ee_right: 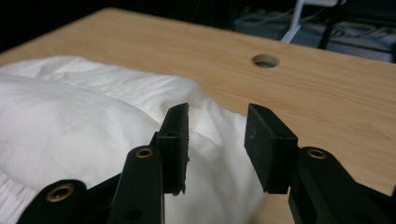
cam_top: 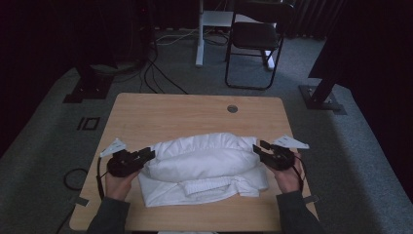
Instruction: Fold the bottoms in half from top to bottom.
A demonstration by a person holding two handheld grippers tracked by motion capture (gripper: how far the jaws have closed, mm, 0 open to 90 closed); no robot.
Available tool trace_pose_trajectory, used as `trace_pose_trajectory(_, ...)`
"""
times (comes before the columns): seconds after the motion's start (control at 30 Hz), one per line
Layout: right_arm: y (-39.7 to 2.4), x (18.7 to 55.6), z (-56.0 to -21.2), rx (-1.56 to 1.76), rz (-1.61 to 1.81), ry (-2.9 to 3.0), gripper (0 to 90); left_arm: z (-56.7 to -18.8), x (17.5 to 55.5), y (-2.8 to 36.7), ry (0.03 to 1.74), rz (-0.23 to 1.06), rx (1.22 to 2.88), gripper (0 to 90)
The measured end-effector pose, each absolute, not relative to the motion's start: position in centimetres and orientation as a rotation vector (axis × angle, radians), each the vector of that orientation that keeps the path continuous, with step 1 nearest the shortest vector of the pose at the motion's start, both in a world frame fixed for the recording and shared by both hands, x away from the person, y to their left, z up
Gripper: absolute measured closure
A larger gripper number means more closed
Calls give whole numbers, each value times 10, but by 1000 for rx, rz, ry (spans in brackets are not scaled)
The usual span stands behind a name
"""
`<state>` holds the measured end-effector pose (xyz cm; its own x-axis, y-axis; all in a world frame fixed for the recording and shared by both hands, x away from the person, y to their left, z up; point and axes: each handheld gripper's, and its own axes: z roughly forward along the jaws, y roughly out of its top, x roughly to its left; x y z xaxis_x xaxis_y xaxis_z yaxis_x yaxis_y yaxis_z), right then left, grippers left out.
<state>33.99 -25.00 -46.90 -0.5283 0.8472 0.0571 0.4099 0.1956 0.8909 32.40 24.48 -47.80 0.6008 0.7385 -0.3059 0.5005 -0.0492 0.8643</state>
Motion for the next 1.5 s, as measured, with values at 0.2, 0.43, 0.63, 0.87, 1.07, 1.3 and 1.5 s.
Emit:
trace_pose_trajectory(0.2, -208, 376, -487, 1197, 1186, 2206, 611, -504, 349, 213, 1097, 105, 1850, 656)
trace_pose_trajectory(0.43, -204, 353, -511, 1179, 1202, 2380, 776, -511, 323, 199, 1011, 75, 1945, 739)
trace_pose_trajectory(0.63, -214, 322, -529, 1167, 1188, 2435, 773, -532, 295, 190, 1001, 125, 2092, 732)
trace_pose_trajectory(0.87, -204, 313, -547, 1143, 1091, 2409, 710, -547, 301, 183, 1024, 212, 2117, 711)
trace_pose_trajectory(1.07, -194, 319, -552, 1136, 1070, 2362, 691, -553, 326, 195, 1128, 239, 1980, 722)
trace_pose_trajectory(1.3, -184, 341, -553, 1152, 1059, 2318, 687, -551, 353, 193, 1218, 324, 1948, 710)
trace_pose_trajectory(1.5, -174, 372, -551, 1215, 1027, 2273, 683, -546, 380, 192, 1311, 415, 1923, 664)
